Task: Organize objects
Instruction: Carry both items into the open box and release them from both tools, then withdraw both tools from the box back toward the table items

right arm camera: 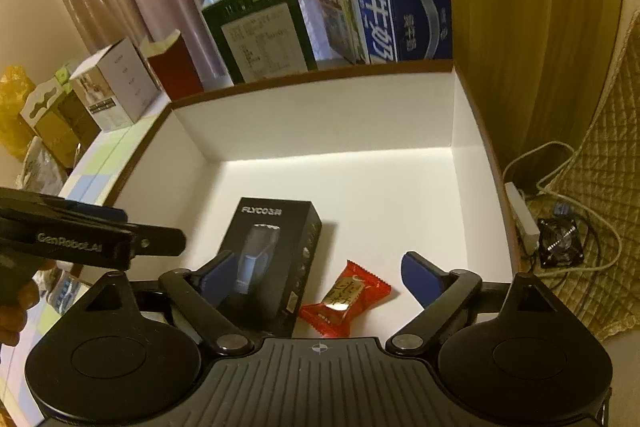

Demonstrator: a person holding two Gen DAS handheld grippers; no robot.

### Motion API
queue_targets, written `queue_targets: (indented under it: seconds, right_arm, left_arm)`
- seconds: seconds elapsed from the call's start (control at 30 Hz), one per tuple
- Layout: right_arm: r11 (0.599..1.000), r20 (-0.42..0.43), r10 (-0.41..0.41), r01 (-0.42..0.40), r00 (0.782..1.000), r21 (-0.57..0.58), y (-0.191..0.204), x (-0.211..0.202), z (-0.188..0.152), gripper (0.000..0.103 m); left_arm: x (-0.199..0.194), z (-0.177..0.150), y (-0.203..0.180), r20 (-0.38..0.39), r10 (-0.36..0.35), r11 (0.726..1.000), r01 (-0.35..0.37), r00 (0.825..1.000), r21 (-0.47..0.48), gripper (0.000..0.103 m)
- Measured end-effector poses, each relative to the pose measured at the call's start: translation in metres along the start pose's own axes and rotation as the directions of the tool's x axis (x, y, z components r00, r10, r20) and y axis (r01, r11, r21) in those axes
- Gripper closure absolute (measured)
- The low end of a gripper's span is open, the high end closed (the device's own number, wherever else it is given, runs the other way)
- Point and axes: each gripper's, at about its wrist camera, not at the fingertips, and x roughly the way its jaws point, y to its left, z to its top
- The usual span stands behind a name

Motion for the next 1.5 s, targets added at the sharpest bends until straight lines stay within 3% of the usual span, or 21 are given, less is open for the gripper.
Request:
queue_targets:
  seconds: [0.7,1.13,1.5]
  right_arm:
    - [0.994,0.137,-0.025,0.011,0.990,0.104,0.079,-0.075,-0.043,0.010]
    - [0.983,0.141,-0.070,0.044,0.988,0.179,0.136,-0.087,-0.079,0.010]
    - [0.987,0.108,-0.047,0.030,0.993,0.160,0.187,-0.077,-0.098,0.010]
  left_arm:
    - [-0.096,-0.062,0.035,0.089,-0.070,0.995,0.063,0.994,0.078,0.014]
    - [-0.134,-0.099,0.086,0.102,-0.106,0.991,0.097,0.989,0.089,0.014]
    - [-0.148,-0.127,0.137,0.095,-0.068,0.996,0.063,0.993,0.059,0.014]
